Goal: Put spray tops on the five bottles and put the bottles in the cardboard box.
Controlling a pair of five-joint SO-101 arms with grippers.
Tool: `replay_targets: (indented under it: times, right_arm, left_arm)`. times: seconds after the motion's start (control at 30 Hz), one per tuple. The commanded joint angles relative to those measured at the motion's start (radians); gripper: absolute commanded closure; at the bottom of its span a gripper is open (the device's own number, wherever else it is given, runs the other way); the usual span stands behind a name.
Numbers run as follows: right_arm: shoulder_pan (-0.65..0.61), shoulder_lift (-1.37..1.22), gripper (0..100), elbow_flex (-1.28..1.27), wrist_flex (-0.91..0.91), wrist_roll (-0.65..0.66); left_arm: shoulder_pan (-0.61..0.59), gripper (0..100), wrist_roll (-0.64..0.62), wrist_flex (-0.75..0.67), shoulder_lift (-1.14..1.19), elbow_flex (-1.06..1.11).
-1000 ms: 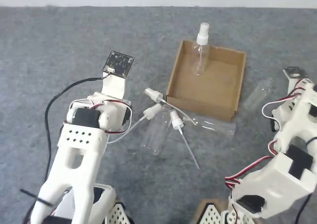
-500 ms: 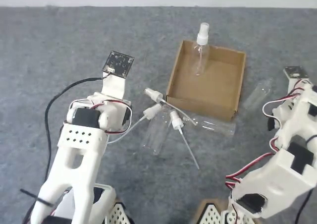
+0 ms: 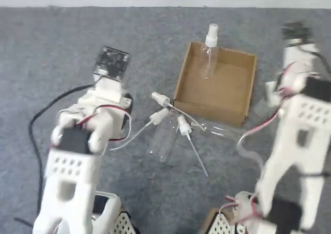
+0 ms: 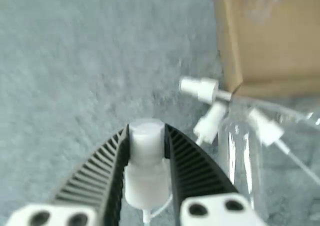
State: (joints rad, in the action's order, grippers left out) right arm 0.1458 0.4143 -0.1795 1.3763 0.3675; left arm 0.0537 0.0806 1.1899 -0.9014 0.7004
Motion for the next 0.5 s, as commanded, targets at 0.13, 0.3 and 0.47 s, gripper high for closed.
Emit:
replay_targets:
  times: [0.13,0.3,0.47]
  right_arm:
    - [-0.544,0.349,99.2,-0.213,-0.153,-0.189]
    - [-0.791,0.390,99.2,-0.410,-0.361,-0.235]
    - [-0.883,0.398,99.2,-0.531,-0.498,-0.310]
  left_arm:
    - [-0.006,99,-0.015,0.137,-0.112,-0.352]
    - [-0.006,99,-0.081,0.135,-0.115,-0.526]
    - [-0.006,99,-0.212,0.087,-0.120,-0.618]
